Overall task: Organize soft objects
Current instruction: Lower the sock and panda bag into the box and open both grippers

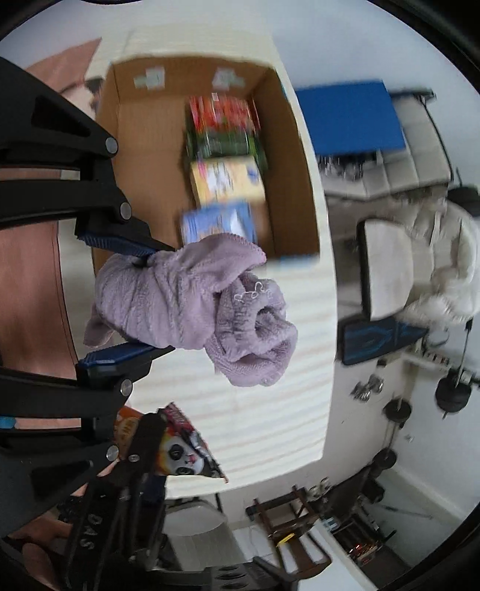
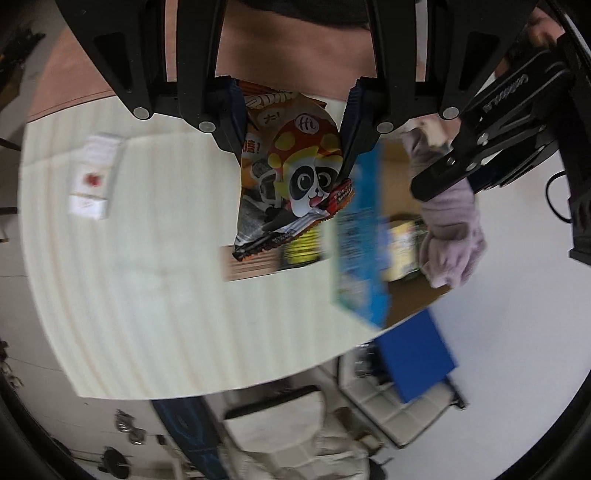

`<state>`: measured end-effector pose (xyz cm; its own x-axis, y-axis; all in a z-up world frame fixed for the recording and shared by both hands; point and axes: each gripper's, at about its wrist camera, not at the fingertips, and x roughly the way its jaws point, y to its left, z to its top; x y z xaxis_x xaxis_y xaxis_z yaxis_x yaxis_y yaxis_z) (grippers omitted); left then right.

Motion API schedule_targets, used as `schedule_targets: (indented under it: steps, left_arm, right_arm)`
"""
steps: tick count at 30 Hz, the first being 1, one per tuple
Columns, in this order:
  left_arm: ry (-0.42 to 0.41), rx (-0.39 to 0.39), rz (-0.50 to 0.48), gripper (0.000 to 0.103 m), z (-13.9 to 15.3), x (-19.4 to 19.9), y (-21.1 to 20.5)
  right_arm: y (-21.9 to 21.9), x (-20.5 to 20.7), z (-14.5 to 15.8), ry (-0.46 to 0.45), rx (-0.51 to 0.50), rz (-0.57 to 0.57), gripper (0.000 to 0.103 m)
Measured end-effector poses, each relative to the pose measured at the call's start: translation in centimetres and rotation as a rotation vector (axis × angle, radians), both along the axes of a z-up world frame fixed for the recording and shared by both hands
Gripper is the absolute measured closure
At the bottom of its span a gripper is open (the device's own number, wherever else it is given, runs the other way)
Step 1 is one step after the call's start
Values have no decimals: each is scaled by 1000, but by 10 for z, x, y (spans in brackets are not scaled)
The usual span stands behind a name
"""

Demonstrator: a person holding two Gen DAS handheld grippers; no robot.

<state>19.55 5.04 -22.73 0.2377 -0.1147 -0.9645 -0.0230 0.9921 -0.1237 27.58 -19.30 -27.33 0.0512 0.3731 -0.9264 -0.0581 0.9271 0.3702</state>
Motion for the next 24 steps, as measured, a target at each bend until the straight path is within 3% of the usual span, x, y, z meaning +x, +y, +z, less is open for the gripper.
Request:
schedule_targets:
  steps: [6, 10, 19, 24]
  left_arm:
    - [16, 27, 100, 63, -3, -5, 88]
    - [76, 12, 153, 63, -17, -5, 138]
    - [252, -25, 220, 63, -77, 25, 219]
    - [338, -11, 221, 63, -117, 33, 239]
  right_arm:
    - [111, -23, 5, -1, 74, 93, 57]
    - [173, -28, -4, 13, 117, 131, 57]
    - [282, -22, -63, 79, 155, 119, 57]
    - [308, -9, -102, 128, 139, 130, 57]
